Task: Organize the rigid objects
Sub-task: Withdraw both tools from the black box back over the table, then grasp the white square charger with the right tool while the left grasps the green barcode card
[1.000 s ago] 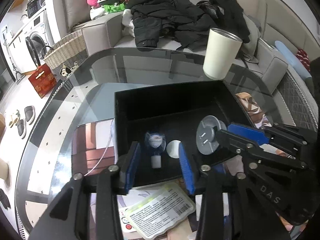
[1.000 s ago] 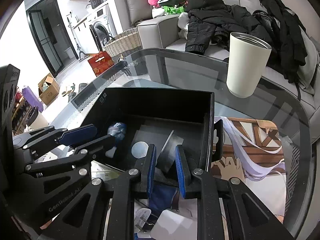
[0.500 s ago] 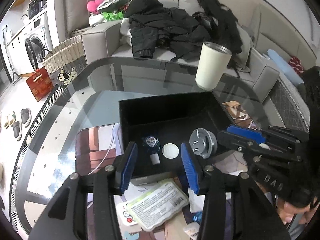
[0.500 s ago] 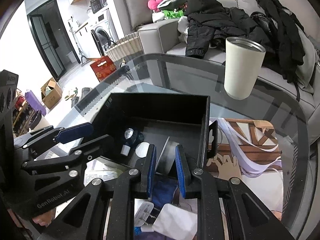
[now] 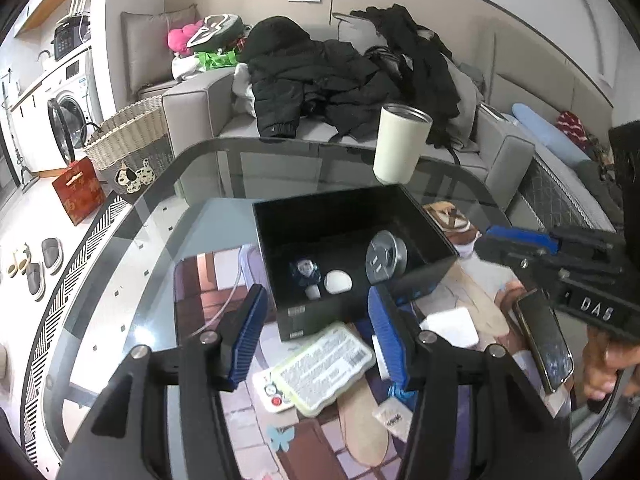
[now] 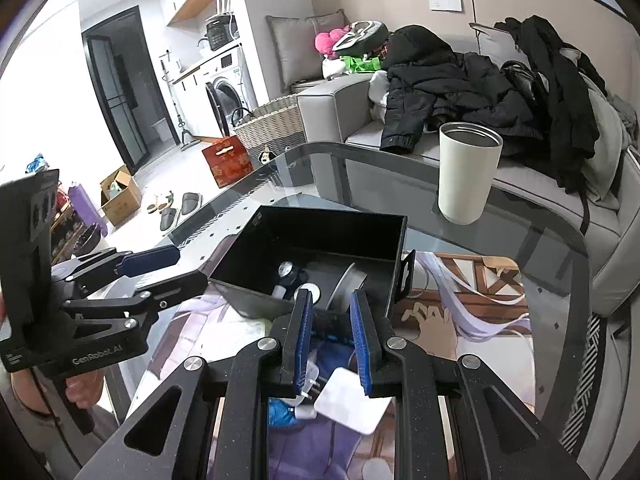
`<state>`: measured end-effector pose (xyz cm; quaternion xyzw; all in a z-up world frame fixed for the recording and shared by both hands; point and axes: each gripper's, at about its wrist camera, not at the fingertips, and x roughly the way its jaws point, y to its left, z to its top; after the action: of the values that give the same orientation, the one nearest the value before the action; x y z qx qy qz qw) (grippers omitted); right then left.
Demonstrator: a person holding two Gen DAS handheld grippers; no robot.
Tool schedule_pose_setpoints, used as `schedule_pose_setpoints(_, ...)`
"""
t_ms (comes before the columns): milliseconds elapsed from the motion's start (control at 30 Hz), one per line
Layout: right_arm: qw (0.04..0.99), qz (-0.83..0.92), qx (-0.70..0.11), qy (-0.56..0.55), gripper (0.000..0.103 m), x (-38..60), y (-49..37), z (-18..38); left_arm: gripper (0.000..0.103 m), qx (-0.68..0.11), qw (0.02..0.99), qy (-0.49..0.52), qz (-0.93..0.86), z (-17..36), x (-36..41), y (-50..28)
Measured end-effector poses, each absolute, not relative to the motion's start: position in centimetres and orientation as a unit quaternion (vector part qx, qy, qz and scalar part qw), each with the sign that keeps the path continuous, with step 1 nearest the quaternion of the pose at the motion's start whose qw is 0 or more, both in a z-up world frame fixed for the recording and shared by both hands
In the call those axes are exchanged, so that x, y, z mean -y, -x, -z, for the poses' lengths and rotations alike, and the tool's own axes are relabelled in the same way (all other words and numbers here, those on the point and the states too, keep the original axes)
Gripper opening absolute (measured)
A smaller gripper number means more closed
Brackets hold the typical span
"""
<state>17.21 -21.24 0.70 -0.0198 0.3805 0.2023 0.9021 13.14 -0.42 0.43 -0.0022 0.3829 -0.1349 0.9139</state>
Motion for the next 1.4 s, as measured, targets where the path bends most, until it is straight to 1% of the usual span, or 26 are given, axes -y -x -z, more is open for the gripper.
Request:
schedule_pose_setpoints(333, 0.891, -0.212, -0.4, 0.029, 0.021, 21.6, -16.6, -0.1, 0.053, -0.398, 0.906, -0.024, 0.144, 0.7, 0.6, -12.6)
schedule_pose_setpoints(533, 0.865, -0.238, -0.438, 0.05, 0.023, 21.3, -16.8, 1.5, 0.054, -0.429, 0.885, -0.06, 0.169, 2.5, 1.4, -12.4)
schedule_pose_setpoints(600, 0.856, -0.247, -0.45, 0.054, 0.026, 21.3, -16.9, 2.3, 0.055, -0.433, 0.879, -0.092, 0.175, 3.1, 2.0, -12.2)
schedule_pose_setpoints(633, 0.853, -0.25, -0.455, 0.058, 0.031, 21.2, -16.9, 2.6, 0.057, -0.434, 0.877, -0.104, 0.18, 3.4, 2.3, -12.2)
schedule_pose_setpoints(667, 0.848, -0.254, -0.461, 0.063, 0.032, 21.1, -16.9, 2.9, 0.06, -0.439, 0.872, -0.115, 0.185, 3.8, 2.5, -12.2)
schedule_pose_setpoints(767, 0.835, -0.258, -0.48, 0.076, 0.035, 21.1, -17.4, 4.4, 0.065, -0.452, 0.861, -0.131, 0.192, 5.0, 2.8, -12.5)
schedule_pose_setpoints(933, 0.814, -0.262, -0.51, 0.087, 0.04, 21.3, -18.7, 6.9, 0.069, -0.462, 0.854, -0.143, 0.191, 6.2, 3.1, -13.1)
schedule_pose_setpoints(1000, 0.81, -0.266, -0.514, 0.091, 0.043, 21.3, -19.1, 7.6, 0.074, -0.461, 0.854, -0.147, 0.192, 6.5, 3.4, -13.2)
schedule_pose_setpoints(1067, 0.81, -0.271, -0.511, 0.093, 0.051, 21.2, -19.4, 8.1, 0.074, -0.462, 0.853, -0.146, 0.194, 6.7, 3.6, -13.3)
schedule_pose_setpoints(1167, 0.811, -0.279, -0.507, 0.093, 0.056, 21.2, -19.7, 8.4, 0.074, -0.465, 0.849, -0.149, 0.203, 7.1, 4.1, -13.3)
schedule_pose_setpoints(1333, 0.802, -0.29, -0.514, 0.092, 0.057, 21.1, -19.7, 9.1, 0.074, -0.463, 0.849, -0.158, 0.2, 7.2, 4.5, -13.7)
schedule_pose_setpoints(1400, 0.798, -0.293, -0.517, 0.098, 0.057, 21.0, -19.2, 9.5, 0.07, -0.466, 0.848, -0.154, 0.198, 7.3, 4.3, -13.8)
